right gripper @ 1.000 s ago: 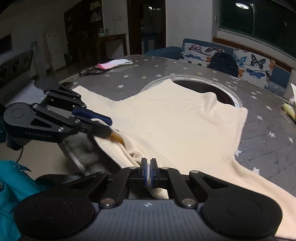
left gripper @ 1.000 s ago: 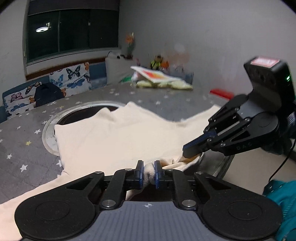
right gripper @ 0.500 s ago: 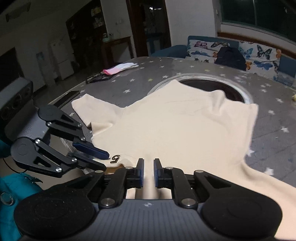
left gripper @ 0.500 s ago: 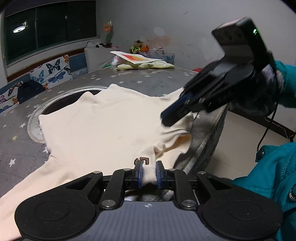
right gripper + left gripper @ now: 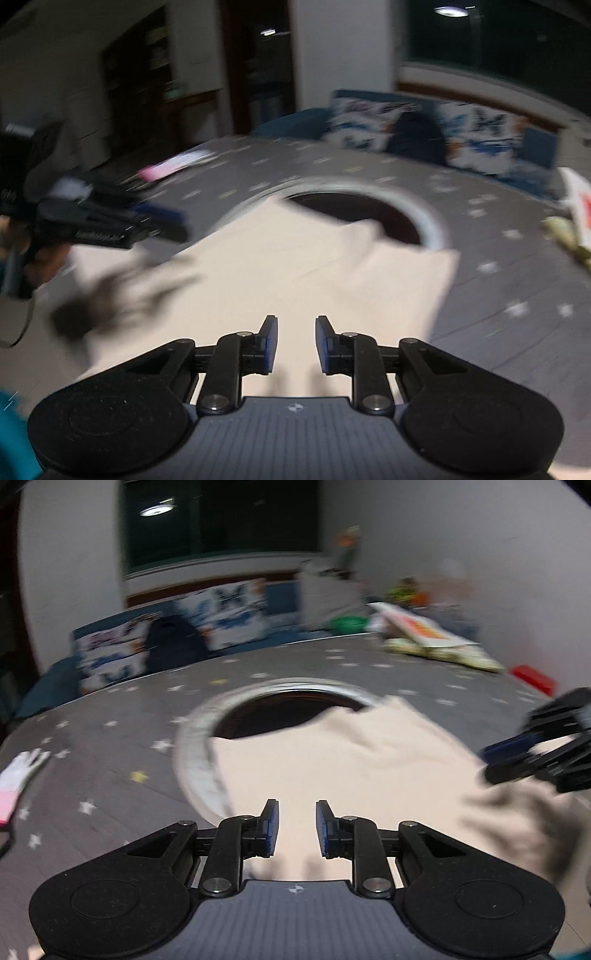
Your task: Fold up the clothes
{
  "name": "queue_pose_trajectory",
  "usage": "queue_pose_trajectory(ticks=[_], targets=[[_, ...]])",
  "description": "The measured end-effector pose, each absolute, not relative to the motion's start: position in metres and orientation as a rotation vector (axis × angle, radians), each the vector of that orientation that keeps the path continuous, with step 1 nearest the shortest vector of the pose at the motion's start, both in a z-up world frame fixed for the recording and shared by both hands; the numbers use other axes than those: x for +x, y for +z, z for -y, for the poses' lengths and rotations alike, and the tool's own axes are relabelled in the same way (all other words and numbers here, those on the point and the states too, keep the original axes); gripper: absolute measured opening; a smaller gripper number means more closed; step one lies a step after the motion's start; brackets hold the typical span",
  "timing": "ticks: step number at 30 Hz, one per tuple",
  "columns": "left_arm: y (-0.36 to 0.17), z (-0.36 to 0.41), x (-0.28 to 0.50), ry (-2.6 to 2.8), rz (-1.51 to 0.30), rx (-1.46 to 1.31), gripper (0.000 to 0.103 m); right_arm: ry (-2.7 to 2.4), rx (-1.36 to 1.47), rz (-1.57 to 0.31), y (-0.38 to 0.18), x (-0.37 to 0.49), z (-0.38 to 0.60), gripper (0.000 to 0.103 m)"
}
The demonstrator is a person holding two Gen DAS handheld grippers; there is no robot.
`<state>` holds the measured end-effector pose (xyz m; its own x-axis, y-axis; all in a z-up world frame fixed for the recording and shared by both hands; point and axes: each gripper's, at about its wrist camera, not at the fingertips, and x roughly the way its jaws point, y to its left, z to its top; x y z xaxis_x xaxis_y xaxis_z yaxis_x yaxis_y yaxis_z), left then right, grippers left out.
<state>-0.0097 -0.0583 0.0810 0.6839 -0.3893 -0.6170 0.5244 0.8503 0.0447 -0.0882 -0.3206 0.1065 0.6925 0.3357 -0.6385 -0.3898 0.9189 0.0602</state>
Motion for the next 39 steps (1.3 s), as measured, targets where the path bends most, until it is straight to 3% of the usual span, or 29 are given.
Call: queue_pose_trajectory(ticks=[8, 23, 25, 27, 30, 36, 39], targets=[[0.060, 0.074, 0.077, -0.380, -0.677, 0.239, 0.037, 0.169, -0.072, -0.704, 0.091, 0.011, 0.362, 0.023], [0.034, 0.086, 0.122, -0.373, -0.720, 0.235, 0.039, 0.139, -0.170, -0.735, 0.055, 0.062, 0.350, 0.022], [0.032, 0.087, 0.123, -0.376, -0.722, 0.231, 0.034, 0.133, -0.202, -0.730, 0.054, 0.063, 0.347, 0.015], [0.033, 0.090, 0.123, -0.375, -0.713, 0.240, 0.020, 0.127, -0.231, -0.722, 0.053, 0.062, 0.345, 0.011], [0.033, 0.090, 0.122, -0.358, -0.702, 0.257, 0.010, 0.099, -0.244, -0.695, 0.056, 0.058, 0.346, 0.009], [0.032, 0.089, 0.124, -0.338, -0.697, 0.254, 0.010, 0.083, -0.219, -0.703, 0.053, 0.060, 0.355, 0.010], [0.033, 0.090, 0.123, -0.336, -0.697, 0.253, 0.014, 0.078, -0.201, -0.689, 0.059, 0.061, 0.356, 0.017]])
